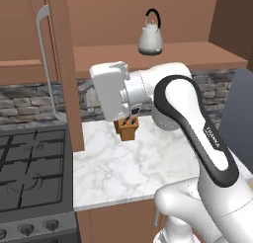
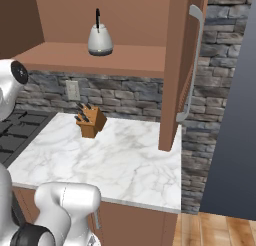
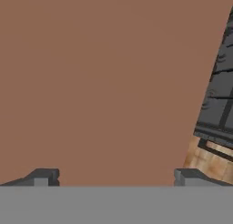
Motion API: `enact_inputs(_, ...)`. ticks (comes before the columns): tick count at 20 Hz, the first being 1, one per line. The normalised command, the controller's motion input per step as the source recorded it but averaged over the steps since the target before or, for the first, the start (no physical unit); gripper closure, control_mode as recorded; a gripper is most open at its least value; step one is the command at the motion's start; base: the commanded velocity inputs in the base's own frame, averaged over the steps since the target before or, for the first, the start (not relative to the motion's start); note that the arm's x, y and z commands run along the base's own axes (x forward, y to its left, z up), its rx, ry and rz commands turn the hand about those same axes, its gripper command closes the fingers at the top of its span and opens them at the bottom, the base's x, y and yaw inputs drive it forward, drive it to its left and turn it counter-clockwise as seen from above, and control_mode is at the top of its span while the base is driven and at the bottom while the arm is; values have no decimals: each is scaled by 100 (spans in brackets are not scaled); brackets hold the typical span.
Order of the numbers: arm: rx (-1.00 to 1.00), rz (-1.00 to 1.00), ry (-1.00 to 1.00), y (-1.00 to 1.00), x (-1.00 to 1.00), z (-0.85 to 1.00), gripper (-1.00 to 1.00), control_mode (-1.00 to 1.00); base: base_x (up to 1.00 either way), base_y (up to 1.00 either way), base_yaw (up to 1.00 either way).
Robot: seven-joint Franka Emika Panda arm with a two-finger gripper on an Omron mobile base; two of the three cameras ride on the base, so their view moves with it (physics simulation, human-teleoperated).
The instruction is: Open the cabinet, pick the kettle from the cabinet, and place it in the sink.
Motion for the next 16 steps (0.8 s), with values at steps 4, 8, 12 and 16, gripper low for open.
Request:
enact_inputs(4, -2, -5, 0, -35, 1, 1, -100, -100, 0, 0, 0)
enact_inputs(8, 0, -7, -1, -45, 0, 6, -100, -100, 0, 0, 0)
enact_inputs(12, -1, -7, 0, -53, 0, 5, -100, -100, 0, 0, 0)
enact_inputs(16, -1, -6, -7, -52, 0, 4, -100, -100, 0, 0, 0)
